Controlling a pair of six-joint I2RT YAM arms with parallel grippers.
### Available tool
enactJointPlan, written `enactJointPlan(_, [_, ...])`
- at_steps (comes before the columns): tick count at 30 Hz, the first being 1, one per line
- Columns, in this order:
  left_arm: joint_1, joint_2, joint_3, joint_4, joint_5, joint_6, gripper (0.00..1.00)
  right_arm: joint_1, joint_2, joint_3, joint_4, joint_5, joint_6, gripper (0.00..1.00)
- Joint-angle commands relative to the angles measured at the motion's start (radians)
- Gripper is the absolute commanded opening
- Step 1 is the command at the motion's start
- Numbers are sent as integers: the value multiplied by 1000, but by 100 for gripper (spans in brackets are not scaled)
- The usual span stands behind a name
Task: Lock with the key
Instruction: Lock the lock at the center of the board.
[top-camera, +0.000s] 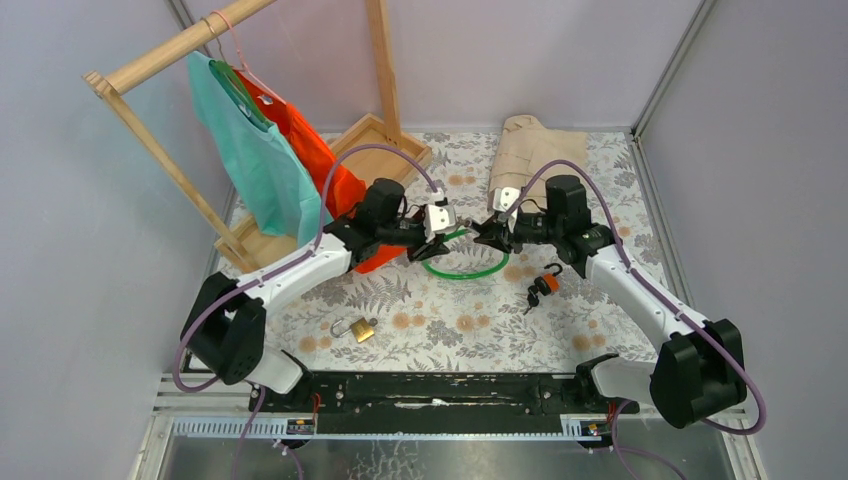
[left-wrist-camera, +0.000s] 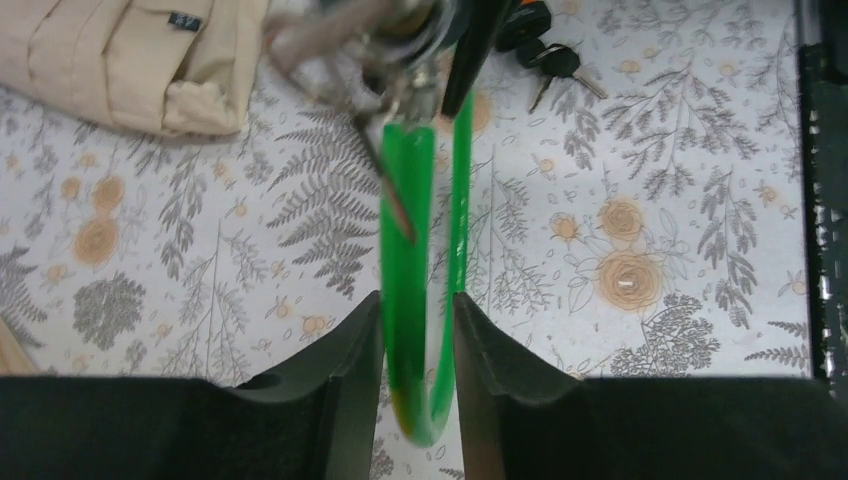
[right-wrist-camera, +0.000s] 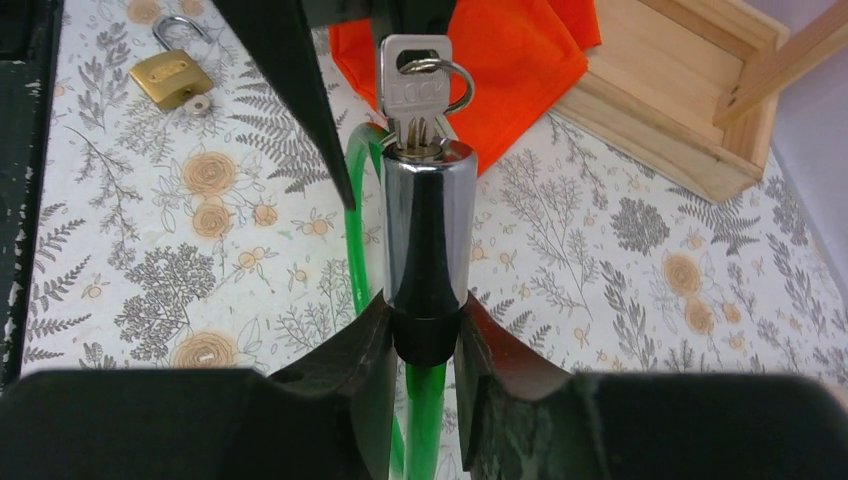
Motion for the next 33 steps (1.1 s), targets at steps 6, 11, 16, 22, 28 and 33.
enactJointPlan(6, [-27, -25, 95, -75, 87, 47, 64, 29, -2, -7, 10, -57, 31, 0])
enactJointPlan(11, [-24, -32, 181, -213, 58, 133, 71, 28, 11, -7, -2, -59, 26, 0])
enactJointPlan(16, [-25, -16, 312, -362, 27, 215, 71, 30, 30, -3, -17, -66, 20, 0])
enactJointPlan(22, [-25, 23, 448, -476, 44, 246, 67, 29, 40, -2, -22, -64, 20, 0])
enactJointPlan(28, [-27, 43, 476, -504, 61, 247, 55, 29, 39, -1, -23, -62, 18, 0])
enactJointPlan(33, [-27, 47, 469, -507, 67, 254, 43, 30, 41, -3, -23, -60, 14, 0])
